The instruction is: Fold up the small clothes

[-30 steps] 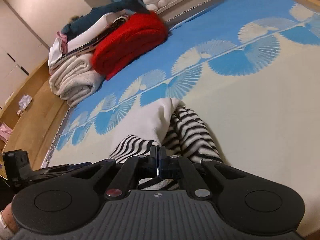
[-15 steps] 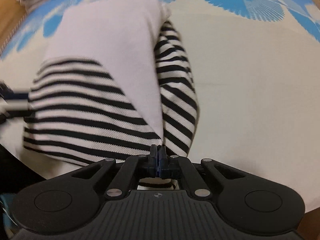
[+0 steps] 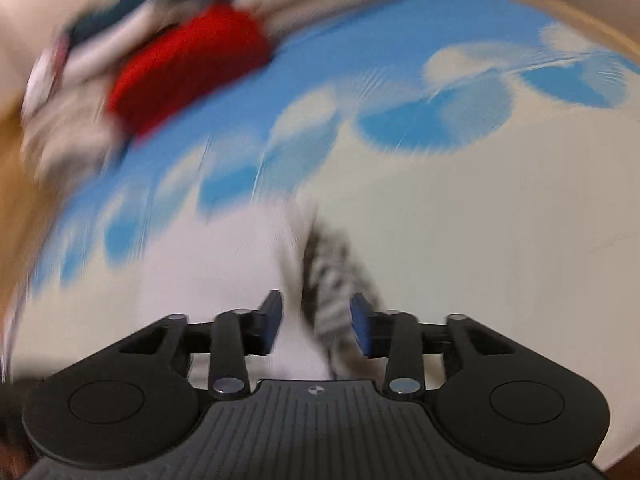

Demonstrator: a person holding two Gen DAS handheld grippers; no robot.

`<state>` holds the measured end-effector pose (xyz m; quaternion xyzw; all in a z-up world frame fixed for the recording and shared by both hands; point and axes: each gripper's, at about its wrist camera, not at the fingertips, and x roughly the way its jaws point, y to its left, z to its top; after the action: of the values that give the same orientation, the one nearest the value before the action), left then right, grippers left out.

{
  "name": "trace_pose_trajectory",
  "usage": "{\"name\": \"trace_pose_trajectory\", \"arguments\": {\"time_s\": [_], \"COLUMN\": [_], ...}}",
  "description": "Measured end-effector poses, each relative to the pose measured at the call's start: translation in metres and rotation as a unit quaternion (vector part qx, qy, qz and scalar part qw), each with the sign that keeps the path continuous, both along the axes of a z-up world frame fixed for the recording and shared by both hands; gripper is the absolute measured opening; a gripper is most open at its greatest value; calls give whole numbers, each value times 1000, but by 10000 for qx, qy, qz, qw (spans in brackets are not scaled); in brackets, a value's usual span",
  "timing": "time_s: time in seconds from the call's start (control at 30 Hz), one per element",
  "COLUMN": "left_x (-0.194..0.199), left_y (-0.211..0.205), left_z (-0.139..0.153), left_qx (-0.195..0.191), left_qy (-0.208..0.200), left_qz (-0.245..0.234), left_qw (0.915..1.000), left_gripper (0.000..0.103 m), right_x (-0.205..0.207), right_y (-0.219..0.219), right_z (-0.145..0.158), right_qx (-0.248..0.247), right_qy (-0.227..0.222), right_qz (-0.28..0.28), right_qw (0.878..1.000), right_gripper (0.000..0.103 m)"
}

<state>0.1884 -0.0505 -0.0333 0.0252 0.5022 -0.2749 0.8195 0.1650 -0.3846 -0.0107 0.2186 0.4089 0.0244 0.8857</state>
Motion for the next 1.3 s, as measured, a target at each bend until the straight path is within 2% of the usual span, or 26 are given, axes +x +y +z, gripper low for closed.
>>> {"name": "trace_pose_trajectory", "arguments": {"time_s": [0.07,0.17,0.3,0.33,0.4,0.53,0.57,0.6,0.67,0.7,0.77,0.83,0.9,0.97,1.0,1.03,1.17,1.2,1.27,1.3], "left_x": [8,18,22,23,24,28,28,27,26,26,25,24,21,24,25,26,28,28,30,30], "left_y": [4,13,18,18,17,7,2,-4,-12,-13,-11,-7,-1,5,8,11,11,10,9,8], "left_z": [9,15,19,20,18,7,2,-4,-18,-19,-17,-15,-11,-6,-3,-1,6,7,8,8], "left_qx": [-202,-453,-702,-750,-814,-807,-679,-456,-15,11,-47,-131,-267,-364,-443,-544,-690,-689,-738,-776], "left_qy": [-38,17,69,97,162,424,483,524,627,661,636,721,725,632,619,621,576,546,509,492], "left_qz": [314,715,959,973,980,854,769,669,580,596,602,652,712,790,835,879,959,978,1032,1069], "left_qw": [9993,9964,9929,9924,9917,9922,9935,9953,9963,9960,9961,9952,9945,9942,9936,9927,9913,9913,9906,9900], "left_gripper": [61,61,61,61,61,61,61,64,69,69,69,69,68,68,68,68,68,68,68,68], "right_x": [18,48,80,86,87,82,83,85,94,96,98,99,93,84,79,72,54,51,46,45], "right_y": [-3,-4,6,8,11,14,12,10,10,10,13,25,28,18,15,11,-3,-3,-1,2], "right_z": [-5,-26,-55,-60,-57,-24,-25,-31,-53,-66,-71,-62,-51,-40,-36,-33,-43,-46,-44,-42], "right_qx": [335,1089,1387,1515,1760,1428,1292,996,286,210,113,-268,-286,-63,28,128,844,1005,1117,1095], "right_qy": [-10,231,592,612,422,-646,-633,-363,497,828,881,715,542,237,139,141,666,734,703,659], "right_qz": [-379,-780,-1152,-1160,-1035,-851,-947,-1130,-1334,-1378,-1273,-1034,-978,-1116,-1149,-1107,-624,-462,-116,94], "right_qw": [9987,9907,9818,9797,9780,9840,9850,9879,9894,9868,9879,9917,9933,9935,9933,9937,9922,9911,9912,9918], "right_gripper": [48,50,51,39,5,4,4,4,4,4,4,6,11,24,42,53,53,51,30,1]}}
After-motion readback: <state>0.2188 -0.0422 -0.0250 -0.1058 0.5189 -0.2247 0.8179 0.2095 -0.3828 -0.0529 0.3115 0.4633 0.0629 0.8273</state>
